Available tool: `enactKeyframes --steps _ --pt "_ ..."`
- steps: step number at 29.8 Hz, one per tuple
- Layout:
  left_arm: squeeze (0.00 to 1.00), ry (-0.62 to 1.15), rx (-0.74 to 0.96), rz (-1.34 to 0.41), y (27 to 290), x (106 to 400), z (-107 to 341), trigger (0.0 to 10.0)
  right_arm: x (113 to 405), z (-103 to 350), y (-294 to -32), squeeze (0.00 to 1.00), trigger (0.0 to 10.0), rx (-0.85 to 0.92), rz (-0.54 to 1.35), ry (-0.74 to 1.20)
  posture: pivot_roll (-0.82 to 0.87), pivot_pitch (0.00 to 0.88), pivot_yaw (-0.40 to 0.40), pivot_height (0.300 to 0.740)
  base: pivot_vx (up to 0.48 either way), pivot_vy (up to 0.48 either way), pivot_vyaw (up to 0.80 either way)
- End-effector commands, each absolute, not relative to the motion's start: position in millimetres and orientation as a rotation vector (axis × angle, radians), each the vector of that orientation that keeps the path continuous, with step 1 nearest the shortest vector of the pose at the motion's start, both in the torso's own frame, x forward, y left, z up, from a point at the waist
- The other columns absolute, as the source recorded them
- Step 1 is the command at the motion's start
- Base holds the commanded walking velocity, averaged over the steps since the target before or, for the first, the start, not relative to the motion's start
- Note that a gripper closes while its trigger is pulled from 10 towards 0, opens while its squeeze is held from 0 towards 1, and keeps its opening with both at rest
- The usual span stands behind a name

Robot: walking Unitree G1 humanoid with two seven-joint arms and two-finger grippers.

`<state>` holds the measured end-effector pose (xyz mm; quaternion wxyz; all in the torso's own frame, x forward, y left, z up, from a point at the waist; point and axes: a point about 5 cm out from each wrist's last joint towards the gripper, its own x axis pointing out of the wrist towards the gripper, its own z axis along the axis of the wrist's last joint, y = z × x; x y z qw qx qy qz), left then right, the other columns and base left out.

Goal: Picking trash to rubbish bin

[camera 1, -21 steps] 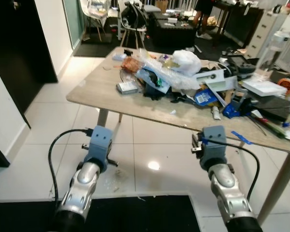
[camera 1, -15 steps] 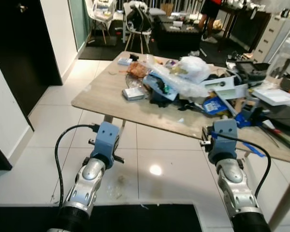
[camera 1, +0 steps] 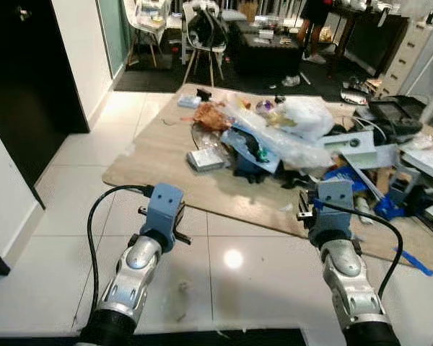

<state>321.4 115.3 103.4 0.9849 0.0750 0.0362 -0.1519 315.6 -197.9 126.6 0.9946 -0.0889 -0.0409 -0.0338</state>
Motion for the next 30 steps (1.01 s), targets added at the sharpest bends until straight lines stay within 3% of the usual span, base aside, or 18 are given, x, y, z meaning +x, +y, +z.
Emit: enactKeyframes --steps 1,5,18,30 --pt "0.00 0.068 0.149 -0.318 113 322 105 10.0 314 127 -205 0.00 10.0 -0.173 -0.088 -0.069 -0.12 0.061 -0.025 0.740 0.412 0.000 -0.80" --pt "0.00 0.064 0.149 -0.323 112 322 106 10.0 314 130 -206 0.00 10.0 -0.176 -0.097 -0.089 -0.12 0.063 -0.023 0.740 0.412 0.000 -0.75" --pt "0.00 0.061 0.154 -0.320 115 323 107 10.0 314 137 -196 0.00 10.0 -0.187 -0.042 -0.135 -0.12 0.065 -0.018 0.740 0.413 0.000 0.00" --pt "0.01 0.021 0.108 -0.328 121 320 110 10.0 305 130 -164 0.00 10.0 -0.148 0.066 -0.150 -0.11 0.063 -0.013 0.740 0.000 0.000 0.00"
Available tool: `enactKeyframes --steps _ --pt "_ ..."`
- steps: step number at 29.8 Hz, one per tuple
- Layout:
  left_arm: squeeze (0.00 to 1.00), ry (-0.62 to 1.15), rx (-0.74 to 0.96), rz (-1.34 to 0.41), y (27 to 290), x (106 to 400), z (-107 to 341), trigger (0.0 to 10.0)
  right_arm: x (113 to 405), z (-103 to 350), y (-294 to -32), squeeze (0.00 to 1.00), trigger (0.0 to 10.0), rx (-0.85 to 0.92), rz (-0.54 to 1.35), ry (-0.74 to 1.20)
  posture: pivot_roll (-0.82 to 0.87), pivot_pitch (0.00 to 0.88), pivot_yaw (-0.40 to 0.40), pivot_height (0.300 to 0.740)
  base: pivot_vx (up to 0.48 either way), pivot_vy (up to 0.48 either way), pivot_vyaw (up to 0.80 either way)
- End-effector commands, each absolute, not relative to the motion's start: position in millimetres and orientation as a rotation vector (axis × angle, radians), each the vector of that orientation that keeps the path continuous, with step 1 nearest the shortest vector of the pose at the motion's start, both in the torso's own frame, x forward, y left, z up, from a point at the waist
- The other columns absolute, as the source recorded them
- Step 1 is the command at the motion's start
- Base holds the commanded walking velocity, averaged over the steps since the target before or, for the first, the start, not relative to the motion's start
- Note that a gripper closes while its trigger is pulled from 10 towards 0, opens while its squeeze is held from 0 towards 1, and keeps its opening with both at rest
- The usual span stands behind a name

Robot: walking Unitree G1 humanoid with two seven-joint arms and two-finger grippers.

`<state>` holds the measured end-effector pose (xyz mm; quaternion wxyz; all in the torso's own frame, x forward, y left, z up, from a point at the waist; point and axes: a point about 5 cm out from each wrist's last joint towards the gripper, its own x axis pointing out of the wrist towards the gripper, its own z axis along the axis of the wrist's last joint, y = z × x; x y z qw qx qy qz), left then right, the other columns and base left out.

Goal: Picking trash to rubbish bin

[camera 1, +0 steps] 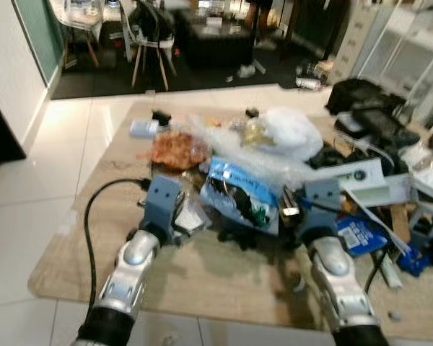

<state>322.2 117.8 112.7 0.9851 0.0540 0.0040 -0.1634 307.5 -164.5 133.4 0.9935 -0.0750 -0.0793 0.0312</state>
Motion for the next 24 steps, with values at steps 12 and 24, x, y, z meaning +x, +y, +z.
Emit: enactKeyframes --steps 12,24 --pt "1.00 -0.013 0.101 -0.519 134 308 113 10.0 292 122 -141 0.00 10.0 -0.211 0.163 -0.143 -0.11 0.059 -0.019 0.740 0.000 0.000 0.00" --pt "1.00 -0.028 0.100 -0.557 131 308 117 10.0 297 129 -142 1.00 10.0 -0.240 0.207 -0.154 -0.11 0.043 -0.020 0.740 0.000 0.000 0.00"
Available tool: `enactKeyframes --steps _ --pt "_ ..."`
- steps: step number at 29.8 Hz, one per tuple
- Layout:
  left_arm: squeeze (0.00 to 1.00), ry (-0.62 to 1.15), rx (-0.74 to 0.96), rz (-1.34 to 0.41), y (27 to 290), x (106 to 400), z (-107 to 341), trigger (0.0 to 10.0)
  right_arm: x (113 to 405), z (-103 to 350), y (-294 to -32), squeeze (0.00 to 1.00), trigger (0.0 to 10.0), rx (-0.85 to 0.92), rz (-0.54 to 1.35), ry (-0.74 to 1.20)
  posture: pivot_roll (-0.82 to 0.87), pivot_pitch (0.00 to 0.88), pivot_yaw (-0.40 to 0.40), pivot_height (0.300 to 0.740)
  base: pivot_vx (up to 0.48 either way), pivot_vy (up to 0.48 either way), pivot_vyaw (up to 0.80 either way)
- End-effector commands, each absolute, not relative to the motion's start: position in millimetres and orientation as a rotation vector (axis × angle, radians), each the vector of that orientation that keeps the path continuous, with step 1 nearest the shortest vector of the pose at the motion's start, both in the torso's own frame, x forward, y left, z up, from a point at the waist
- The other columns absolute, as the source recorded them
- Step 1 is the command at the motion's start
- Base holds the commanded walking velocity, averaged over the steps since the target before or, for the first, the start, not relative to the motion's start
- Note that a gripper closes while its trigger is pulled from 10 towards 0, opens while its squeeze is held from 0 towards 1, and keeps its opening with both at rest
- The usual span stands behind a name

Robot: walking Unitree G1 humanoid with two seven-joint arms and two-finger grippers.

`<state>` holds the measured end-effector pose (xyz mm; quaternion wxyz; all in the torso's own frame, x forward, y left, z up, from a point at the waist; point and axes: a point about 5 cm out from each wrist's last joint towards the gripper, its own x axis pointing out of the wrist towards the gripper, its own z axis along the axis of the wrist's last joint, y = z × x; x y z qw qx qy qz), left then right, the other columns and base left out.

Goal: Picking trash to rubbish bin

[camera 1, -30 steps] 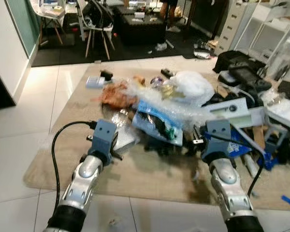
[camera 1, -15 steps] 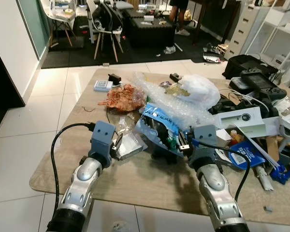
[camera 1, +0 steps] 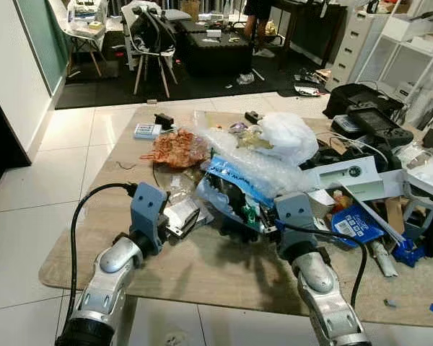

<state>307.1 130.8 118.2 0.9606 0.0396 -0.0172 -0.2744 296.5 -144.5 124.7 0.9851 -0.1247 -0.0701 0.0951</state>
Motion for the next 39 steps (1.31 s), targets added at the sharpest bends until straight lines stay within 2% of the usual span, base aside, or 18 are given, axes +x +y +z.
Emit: enactKeyframes --steps 1,3,4,9,14,17,18,19,20,30,31,33,34,35,39 --pt "1.00 -0.030 0.107 -0.554 129 309 118 10.0 298 132 -141 1.00 10.0 -0.236 0.250 -0.161 -0.11 0.042 -0.021 0.740 0.000 0.000 0.00" --pt "1.00 -0.030 0.107 -0.554 129 309 118 10.0 298 132 -141 1.00 10.0 -0.236 0.250 -0.161 -0.11 0.042 -0.021 0.740 0.000 0.000 0.00" --pt "0.00 -0.034 0.105 -0.559 127 309 118 10.0 300 134 -139 1.00 10.0 -0.248 0.296 -0.166 -0.11 0.040 -0.021 0.740 0.000 0.000 0.00" --pt "0.00 -0.036 0.098 -0.563 127 308 118 10.0 304 139 -131 1.00 10.0 -0.289 0.479 -0.147 -0.11 0.034 -0.026 0.740 0.000 0.000 0.00" --pt "0.00 -0.037 0.093 -0.567 128 307 118 10.0 306 135 -129 1.00 10.0 -0.294 0.525 -0.106 -0.11 0.031 -0.031 0.740 0.000 0.000 0.00" --pt "0.00 -0.055 0.069 -0.657 121 300 120 10.0 311 124 -132 1.00 10.0 -0.369 0.526 -0.028 -0.10 0.032 -0.037 0.740 0.000 0.000 0.00" --pt "0.00 -0.059 0.065 -0.714 118 296 120 10.0 312 121 -133 0.48 10.0 -0.395 0.521 -0.010 -0.10 0.032 -0.037 0.740 0.000 0.000 0.00" --pt "0.00 -0.058 0.059 -0.774 115 291 120 10.0 313 118 -135 0.21 10.0 -0.407 0.517 0.006 -0.10 0.032 -0.036 0.740 0.000 0.000 0.00" --pt "0.00 -0.051 0.068 -0.826 114 286 119 10.0 314 116 -136 0.00 10.0 -0.412 0.514 0.021 -0.10 0.032 -0.036 0.740 0.000 0.000 0.00" --pt "0.00 0.016 0.143 -0.912 116 277 109 10.0 322 107 -152 0.00 10.0 -0.507 0.459 0.105 -0.10 0.038 -0.028 0.740 0.000 0.000 0.00" --pt "0.00 0.017 0.139 -0.919 115 277 109 10.0 323 106 -153 0.00 9.0 -0.512 0.452 0.111 -0.10 0.040 -0.028 0.740 0.000 0.000 0.00" --pt "0.00 0.018 0.137 -0.925 114 277 109 10.0 323 106 -153 0.00 9.0 -0.514 0.447 0.115 -0.10 0.040 -0.028 0.740 0.000 0.000 0.00" --pt "0.00 0.022 0.138 -0.936 114 276 109 10.0 324 106 -154 0.00 3.6 -0.520 0.440 0.118 -0.10 0.043 -0.027 0.740 0.000 0.000 0.00" --pt "0.00 0.024 0.142 -0.939 114 276 109 10.0 325 106 -155 0.00 0.0 -0.525 0.427 0.122 -0.10 0.045 -0.026 0.740 0.000 0.000 0.00" --pt "0.00 0.024 0.150 -0.940 114 276 108 10.0 325 106 -157 0.00 0.0 -0.533 0.413 0.121 -0.10 0.045 -0.025 0.740 0.000 0.000 0.00"
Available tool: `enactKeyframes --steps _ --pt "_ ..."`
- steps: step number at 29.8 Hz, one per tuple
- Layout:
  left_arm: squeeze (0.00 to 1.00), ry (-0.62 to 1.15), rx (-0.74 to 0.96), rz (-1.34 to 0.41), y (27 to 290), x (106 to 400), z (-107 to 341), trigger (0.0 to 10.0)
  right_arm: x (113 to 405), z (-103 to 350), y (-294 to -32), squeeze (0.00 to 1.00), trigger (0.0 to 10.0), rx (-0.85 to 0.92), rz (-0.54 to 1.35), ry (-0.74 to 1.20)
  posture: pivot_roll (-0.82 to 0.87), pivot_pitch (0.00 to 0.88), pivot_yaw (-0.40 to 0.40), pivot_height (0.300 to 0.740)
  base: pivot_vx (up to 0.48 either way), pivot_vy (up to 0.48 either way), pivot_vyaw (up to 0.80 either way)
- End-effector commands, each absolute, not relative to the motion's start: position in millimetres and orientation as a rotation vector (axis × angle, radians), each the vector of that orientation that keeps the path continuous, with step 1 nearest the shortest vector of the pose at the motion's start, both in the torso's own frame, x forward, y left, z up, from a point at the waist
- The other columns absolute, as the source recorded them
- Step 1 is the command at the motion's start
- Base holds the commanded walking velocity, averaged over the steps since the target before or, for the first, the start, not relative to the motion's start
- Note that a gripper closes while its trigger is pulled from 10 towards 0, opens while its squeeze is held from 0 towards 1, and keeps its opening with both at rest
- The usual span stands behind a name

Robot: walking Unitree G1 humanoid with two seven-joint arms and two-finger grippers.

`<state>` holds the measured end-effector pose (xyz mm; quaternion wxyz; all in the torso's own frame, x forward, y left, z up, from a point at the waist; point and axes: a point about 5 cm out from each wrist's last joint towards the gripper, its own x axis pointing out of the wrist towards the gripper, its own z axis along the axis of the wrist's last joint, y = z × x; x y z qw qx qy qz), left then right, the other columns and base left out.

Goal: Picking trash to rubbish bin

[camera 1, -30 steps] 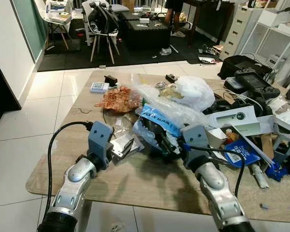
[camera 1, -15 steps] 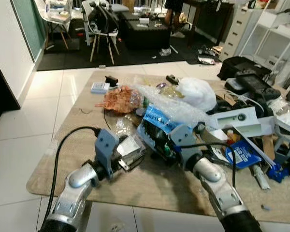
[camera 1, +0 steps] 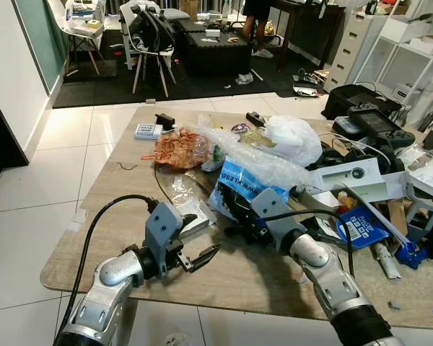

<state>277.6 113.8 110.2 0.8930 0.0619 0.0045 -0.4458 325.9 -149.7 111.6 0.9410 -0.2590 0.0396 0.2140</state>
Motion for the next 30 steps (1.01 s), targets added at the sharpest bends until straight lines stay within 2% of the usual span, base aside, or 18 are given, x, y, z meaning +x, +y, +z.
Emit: enactKeyframes --steps 1,12,13,18,30 --pt "0.00 0.025 0.153 -0.938 115 276 108 10.0 326 106 -157 0.00 0.0 -0.534 0.410 0.116 -0.10 0.046 -0.025 0.740 0.000 0.000 0.00" --pt "0.00 0.005 0.147 -0.919 116 279 113 10.0 326 120 -146 0.00 0.0 -0.456 0.442 0.039 -0.10 0.055 -0.022 0.740 0.000 0.000 0.00" --pt "0.00 -0.013 0.134 -0.912 115 282 117 10.0 326 133 -138 0.00 0.0 -0.376 0.450 -0.037 -0.10 0.055 -0.023 0.740 0.000 0.000 0.00" --pt "0.00 -0.032 0.131 -0.891 117 285 121 10.0 323 169 -131 0.00 0.0 -0.193 0.411 -0.208 -0.11 0.059 -0.018 0.740 0.000 0.000 0.00" --pt "0.00 -0.033 0.132 -0.896 116 285 121 10.0 311 207 -111 0.00 0.0 0.024 0.499 -0.347 -0.11 0.061 -0.015 0.740 0.000 0.000 0.00"
